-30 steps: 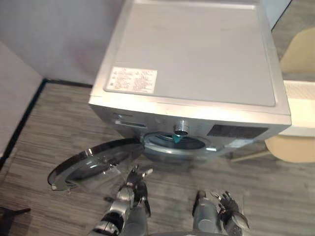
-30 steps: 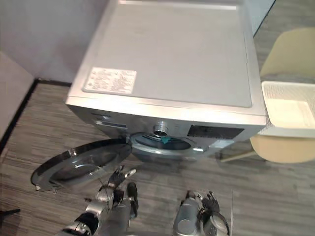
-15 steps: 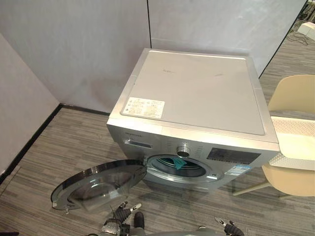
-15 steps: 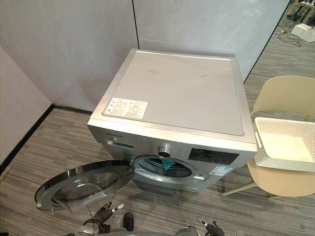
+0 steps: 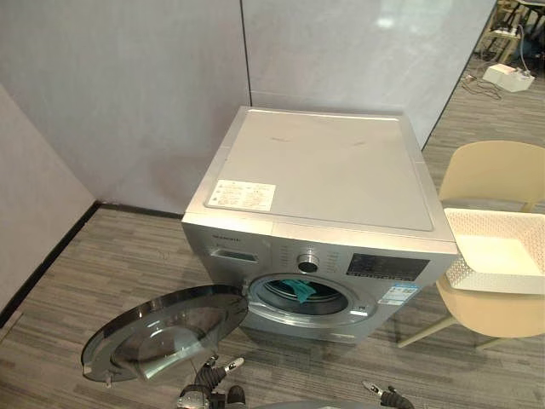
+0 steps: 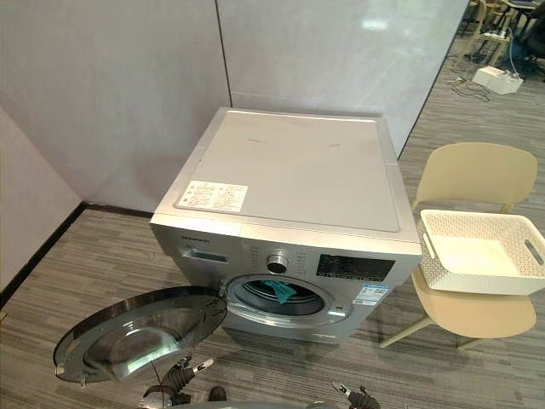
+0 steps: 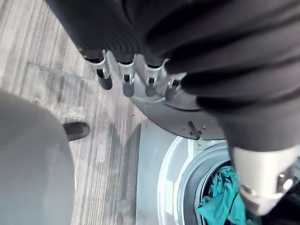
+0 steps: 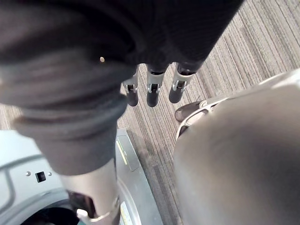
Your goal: Pick up the laundry basket with both hands and put the clothes into the washing machine.
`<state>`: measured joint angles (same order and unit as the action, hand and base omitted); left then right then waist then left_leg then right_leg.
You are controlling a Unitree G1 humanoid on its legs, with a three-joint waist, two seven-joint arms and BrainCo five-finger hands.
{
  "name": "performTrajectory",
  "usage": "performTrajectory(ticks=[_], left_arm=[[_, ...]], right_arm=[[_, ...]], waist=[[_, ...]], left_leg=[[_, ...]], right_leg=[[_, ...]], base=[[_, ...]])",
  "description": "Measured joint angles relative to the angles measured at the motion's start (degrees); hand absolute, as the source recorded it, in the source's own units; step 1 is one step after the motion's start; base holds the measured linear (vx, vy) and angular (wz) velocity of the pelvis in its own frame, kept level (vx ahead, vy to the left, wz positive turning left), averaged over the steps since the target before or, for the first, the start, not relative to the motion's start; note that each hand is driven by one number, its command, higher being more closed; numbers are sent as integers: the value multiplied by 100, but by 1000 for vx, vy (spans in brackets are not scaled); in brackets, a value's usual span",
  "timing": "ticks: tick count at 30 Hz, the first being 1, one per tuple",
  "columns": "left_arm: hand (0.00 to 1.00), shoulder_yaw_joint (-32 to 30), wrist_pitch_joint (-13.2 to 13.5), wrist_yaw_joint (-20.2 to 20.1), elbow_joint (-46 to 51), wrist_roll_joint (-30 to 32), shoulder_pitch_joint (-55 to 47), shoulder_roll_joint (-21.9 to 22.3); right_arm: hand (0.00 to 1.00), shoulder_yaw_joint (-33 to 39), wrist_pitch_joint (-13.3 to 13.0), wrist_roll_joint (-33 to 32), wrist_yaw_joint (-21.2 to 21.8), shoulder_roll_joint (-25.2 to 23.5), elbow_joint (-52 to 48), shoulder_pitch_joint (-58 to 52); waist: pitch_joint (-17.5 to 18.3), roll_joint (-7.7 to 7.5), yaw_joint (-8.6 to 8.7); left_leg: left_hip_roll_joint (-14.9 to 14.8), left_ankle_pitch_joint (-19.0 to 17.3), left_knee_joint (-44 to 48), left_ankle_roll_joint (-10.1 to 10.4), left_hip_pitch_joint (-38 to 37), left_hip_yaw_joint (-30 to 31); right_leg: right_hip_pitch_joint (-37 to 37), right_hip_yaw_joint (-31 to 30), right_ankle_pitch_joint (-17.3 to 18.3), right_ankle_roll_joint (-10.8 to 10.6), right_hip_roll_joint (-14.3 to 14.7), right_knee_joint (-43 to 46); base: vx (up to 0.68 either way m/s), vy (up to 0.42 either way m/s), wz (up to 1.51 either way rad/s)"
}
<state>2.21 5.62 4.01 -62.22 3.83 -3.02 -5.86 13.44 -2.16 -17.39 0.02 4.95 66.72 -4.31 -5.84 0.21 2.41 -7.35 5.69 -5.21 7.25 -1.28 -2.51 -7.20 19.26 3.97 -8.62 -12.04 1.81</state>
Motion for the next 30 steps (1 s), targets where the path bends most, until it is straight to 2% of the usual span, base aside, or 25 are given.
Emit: performTrajectory(ticks=[3, 6, 7, 8, 9, 10, 11, 12, 13, 14, 16, 17, 18, 19, 20, 21, 23, 24, 25, 29, 30], left_arm=[[0, -1, -4, 43, 302, -152, 18, 17], [0, -54, -3, 211, 613, -205, 6, 202], [0, -94, -4, 256, 709, -205, -46, 310], [0, -165, -3, 256, 773, -203, -98, 369], [0, -315, -11, 254, 829, -198, -135, 449], [0, -401, -9, 247, 884, -191, -131, 446], [0, -444, 0, 244, 894, -188, -83, 440], [0, -502, -5, 235, 893, -170, -49, 359], [0, -517, -13, 238, 859, -153, -71, 343], [0, -540, -8, 242, 827, -148, -146, 345], [0, -570, -18, 238, 647, -123, -103, 346], [0, -568, -34, 233, 531, -90, -44, 360], [0, -568, -44, 233, 528, -87, -27, 356], [0, -564, -40, 237, 541, -85, -12, 325], [0, -547, -46, 236, 539, -84, -21, 266], [0, -512, -51, 237, 543, -85, -13, 220], [0, -342, -78, 240, 544, -88, -92, 60], [0, -257, -77, 241, 544, -89, -95, 32], [0, -160, -50, 242, 566, -90, -95, -2], [0, 27, 28, 241, 579, -87, -10, -10], [0, 61, 33, 240, 547, -82, -10, -1]], right_arm=[[0, -11, -15, -1, -42, 97, -4, 186], [0, -34, -51, 6, -180, 338, -26, 450], [0, -33, -79, 4, -242, 416, -89, 492], [0, -12, -88, 6, -257, 467, -114, 497], [0, 90, -77, 27, -280, 496, -235, 467], [0, 207, -77, 32, -310, 406, -321, 464], [0, 303, -77, 42, -335, 355, -348, 536], [0, 522, -73, 58, -374, 338, -442, 627], [0, 646, -71, 58, -380, 369, -523, 627], [0, 713, -72, 54, -386, 401, -538, 635], [0, 788, -73, 43, -391, 394, -517, 647], [0, 850, -55, 18, -394, 385, -506, 685], [0, 901, -44, -5, -389, 354, -499, 691], [0, 1005, -11, -11, -385, 310, -418, 686], [0, 1005, 31, -16, -370, 201, -251, 699], [0, 989, 41, -19, -368, 135, -211, 721], [0, 821, 43, -25, -349, -96, -160, 709], [0, 756, 45, -25, -346, -122, -158, 689], [0, 600, 61, -6, -336, -139, -158, 680], [0, 239, 86, 24, -313, -123, -180, 755], [0, 224, 102, 25, -309, -127, -179, 747]], waist=[[-268, 125, -4], [-540, 454, -69], [-606, 600, -131], [-600, 659, -143], [-605, 717, -145], [-622, 515, -153], [-646, 433, -175], [-678, 343, -178], [-661, 372, -139], [-644, 407, -97], [-630, 421, -20], [-574, 444, -1], [-526, 486, 23], [-464, 392, 31], [-434, 280, -30], [-404, 220, -39], [-280, 67, -27], [-229, 96, -25], [-110, 51, -44], [-56, 89, -9], [-73, 64, -17]], left_leg=[[-10, 47, 601, -8, 751, 547], [-35, 392, 436, 35, 1150, 938], [2, 512, 288, -7, 1207, 1026], [22, 509, 230, -91, 1247, 1057], [39, 66, 8, -733, 1256, 727], [69, -464, 69, -1134, 1319, 208], [62, -445, 525, -1108, 1505, -56], [35, -361, 1930, -971, 1809, -364], [-58, -386, 2823, -956, 1841, -424], [-248, -569, 3494, -734, 1663, -437], [-556, -883, 3597, -291, 1303, -388], [-571, -1124, 3086, 6, 1145, -398], [-540, -1209, 2838, -9, 1070, -436], [-439, -1243, 2310, 18, 959, -448], [-355, -1236, 1954, 28, 848, -452], [-295, -1229, 1858, 28, 814, -435], [-16, -1020, 1423, -38, 452, -413], [43, -968, 1293, -71, 373, -418], [152, -826, 981, -127, 247, -497], [425, -207, -35, -268, 81, -676], [432, -204, -37, -273, 76, -703]], right_leg=[[248, 417, 41, 103, 69, 275], [772, 736, 401, 180, 3, 1036], [965, 870, 632, 170, -131, 1498], [1040, 937, 742, 156, -202, 1726], [1028, 1242, 834, 217, -352, 1924], [1012, 1445, 747, 315, -591, 1797], [1034, 1570, 720, 351, -745, 1842], [1008, 1698, 713, 362, -946, 1934], [910, 1834, 713, 363, -1028, 1995], [777, 1938, 713, 362, -1050, 2008], [644, 2059, 684, 311, -1000, 1993], [674, 2176, 623, 224, -983, 1980], [670, 2240, 564, 177, -976, 1948], [671, 2364, 393, 118, -933, 1739], [638, 2387, 195, 97, -871, 1503], [605, 2384, 111, 104, -874, 1410], [361, 2267, -232, 83, -960, 1042], [324, 2211, -301, 60, -975, 952], [333, 2070, -400, -11, -1024, 811], [745, 1750, -544, -71, -1130, 699], [766, 1705, -563, -57, -1132, 700]], base=[[-70, -38, 72], [-141, -51, 68], [-116, -46, 60], [-122, -65, 102], [-92, -61, 111], [-78, -35, 112], [-49, -49, 85], [-36, -45, 69], [-77, -48, 65], [-77, 18, 45], [-53, 116, 42], [-31, 203, 54], [-7, 268, 69], [-5, 223, 59], [-9, 215, 48], [-39, 262, 21], [-39, 223, 15], [-59, 159, 2], [-93, 151, -18], [-126, 75, -23], [-124, 33, -19]])
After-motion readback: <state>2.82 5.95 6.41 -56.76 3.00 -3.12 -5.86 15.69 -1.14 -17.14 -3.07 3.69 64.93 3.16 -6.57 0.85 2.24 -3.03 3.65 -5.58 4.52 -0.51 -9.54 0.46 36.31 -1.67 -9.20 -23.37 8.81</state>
